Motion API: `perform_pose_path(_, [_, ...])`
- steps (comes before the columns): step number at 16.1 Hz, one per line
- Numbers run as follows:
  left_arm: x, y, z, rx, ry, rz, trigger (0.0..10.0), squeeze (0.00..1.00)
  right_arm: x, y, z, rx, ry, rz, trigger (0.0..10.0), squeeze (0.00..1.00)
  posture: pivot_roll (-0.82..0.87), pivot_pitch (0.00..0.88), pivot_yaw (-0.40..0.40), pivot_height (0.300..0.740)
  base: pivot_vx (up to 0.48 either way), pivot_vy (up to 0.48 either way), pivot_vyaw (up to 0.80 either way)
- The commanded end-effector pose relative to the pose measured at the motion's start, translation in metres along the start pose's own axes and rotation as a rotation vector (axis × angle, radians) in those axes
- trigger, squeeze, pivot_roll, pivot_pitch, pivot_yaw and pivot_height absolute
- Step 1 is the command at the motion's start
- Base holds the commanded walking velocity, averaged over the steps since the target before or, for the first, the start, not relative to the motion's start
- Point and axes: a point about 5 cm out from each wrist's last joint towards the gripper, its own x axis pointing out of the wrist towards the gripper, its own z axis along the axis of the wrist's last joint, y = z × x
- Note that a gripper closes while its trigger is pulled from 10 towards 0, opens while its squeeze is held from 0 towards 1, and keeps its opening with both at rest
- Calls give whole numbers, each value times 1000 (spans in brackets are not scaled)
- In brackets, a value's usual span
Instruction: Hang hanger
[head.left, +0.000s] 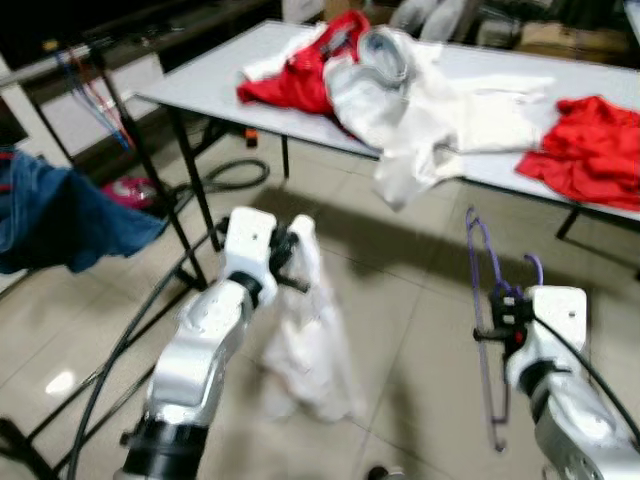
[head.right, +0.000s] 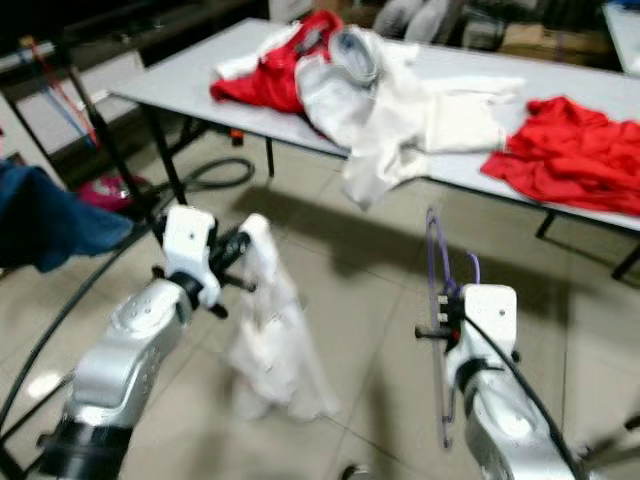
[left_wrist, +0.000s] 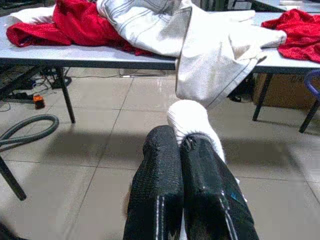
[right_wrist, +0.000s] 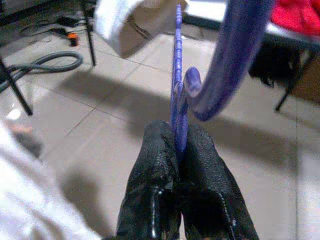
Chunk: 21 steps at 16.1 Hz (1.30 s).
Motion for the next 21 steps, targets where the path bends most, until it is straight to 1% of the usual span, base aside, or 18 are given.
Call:
perform_pose_path(1, [0,7,6,0,-28,19,10000,0,1,7,9,-13,-46,40,10000,0,-20,13,93,740,330,0,0])
perform_pose_path(4, [3,10,11,8,-36,12,10000,0,-1,8,17,-3,-98,97,10000,0,-15,17,102,740,347,0,0])
perform_pose_path(6, [4,9,19,15,-68,-16,10000,0,-5,9,31,7,-178,143,10000,0,-18,12,102,740,351,0,-769])
perform_pose_path(7, [5,7,29,4,-103,-58,10000,0,-8,8,42,29,-237,176,10000,0,-19,8,103,740,334,0,-800])
perform_pose_path(8, [6,6,34,-6,-121,-80,10000,0,-9,8,47,39,-261,194,10000,0,-19,6,104,740,330,0,-800])
perform_pose_path(10, [11,3,58,-31,-195,-146,10000,0,-13,5,63,46,-342,236,10000,0,-19,0,107,740,328,0,-800])
perform_pose_path(12, [25,4,89,-50,-280,-165,10000,0,-16,1,81,11,-403,279,10000,0,-19,0,108,740,328,0,-800])
perform_pose_path(14, [36,4,108,-52,-325,-189,10000,0,-18,-1,91,-5,-432,315,10000,0,-20,0,107,740,326,0,-800])
perform_pose_path(16, [47,6,124,-46,-359,-201,10000,0,-24,-4,100,-36,-455,358,10000,0,-28,0,117,740,326,0,-800])
perform_pose_path(18, [47,6,124,-46,-359,-201,10000,0,-24,-4,100,-36,-455,358,10000,0,-28,0,117,740,326,0,-800])
perform_pose_path(19, [56,8,131,-42,-371,-201,10000,0,-30,-8,104,-67,-453,397,10000,0,-40,0,124,740,326,0,-800])
perform_pose_path(20, [64,15,138,-33,-372,-154,10000,0,-36,-10,107,-92,-435,456,10000,0,-43,0,122,740,322,0,-488])
perform_pose_path(21, [68,19,143,-36,-380,-131,10000,0,-38,-10,108,-110,-425,488,10000,0,-45,0,117,740,326,0,0])
